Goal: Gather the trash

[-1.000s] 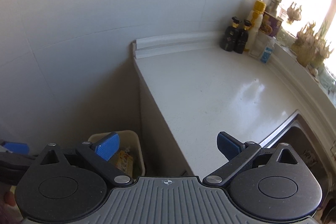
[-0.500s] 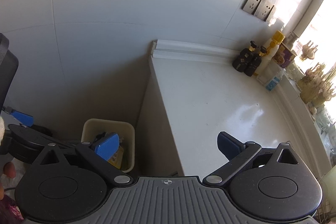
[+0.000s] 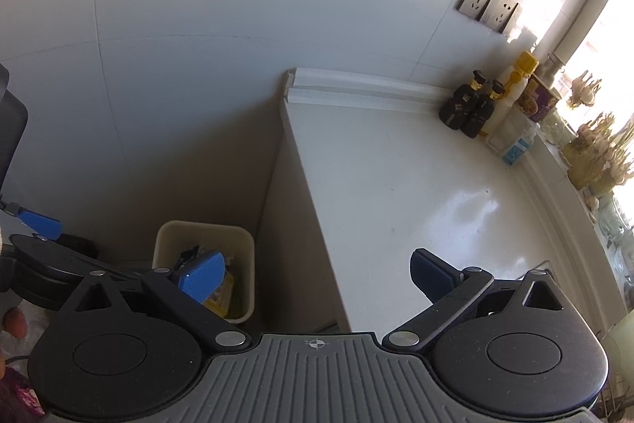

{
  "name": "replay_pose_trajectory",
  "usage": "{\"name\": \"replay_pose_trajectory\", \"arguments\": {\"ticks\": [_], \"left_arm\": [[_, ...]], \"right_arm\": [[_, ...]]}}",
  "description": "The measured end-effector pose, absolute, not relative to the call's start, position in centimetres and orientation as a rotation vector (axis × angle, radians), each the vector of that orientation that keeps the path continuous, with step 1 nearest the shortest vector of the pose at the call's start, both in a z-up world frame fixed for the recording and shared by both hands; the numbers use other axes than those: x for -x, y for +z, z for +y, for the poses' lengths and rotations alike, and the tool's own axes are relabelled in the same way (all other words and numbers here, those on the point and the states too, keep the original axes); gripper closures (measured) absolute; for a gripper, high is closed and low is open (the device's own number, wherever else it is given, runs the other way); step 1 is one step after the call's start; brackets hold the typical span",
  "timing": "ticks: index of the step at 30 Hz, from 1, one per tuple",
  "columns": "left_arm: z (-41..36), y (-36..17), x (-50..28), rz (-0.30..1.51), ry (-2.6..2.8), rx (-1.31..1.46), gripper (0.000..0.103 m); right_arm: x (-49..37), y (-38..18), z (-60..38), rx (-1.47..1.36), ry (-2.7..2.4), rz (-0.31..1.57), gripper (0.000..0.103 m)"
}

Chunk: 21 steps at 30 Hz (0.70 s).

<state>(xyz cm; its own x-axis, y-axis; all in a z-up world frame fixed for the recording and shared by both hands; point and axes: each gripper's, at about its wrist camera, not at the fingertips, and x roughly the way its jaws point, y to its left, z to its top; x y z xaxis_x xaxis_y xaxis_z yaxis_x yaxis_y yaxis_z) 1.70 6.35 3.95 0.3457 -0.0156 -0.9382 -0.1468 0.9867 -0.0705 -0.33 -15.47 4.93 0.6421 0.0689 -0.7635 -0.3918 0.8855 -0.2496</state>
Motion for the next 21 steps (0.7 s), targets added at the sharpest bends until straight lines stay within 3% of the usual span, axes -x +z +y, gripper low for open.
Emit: {"name": "replay_pose_trajectory", "arguments": {"ticks": [21], "left_arm": [[6.61,4.05,-1.64,1.211,0.055,0.167,0.0]], "right_arm": [[0.27,4.89,-15.57,0.412,0.251,0.839,0.002]]}}
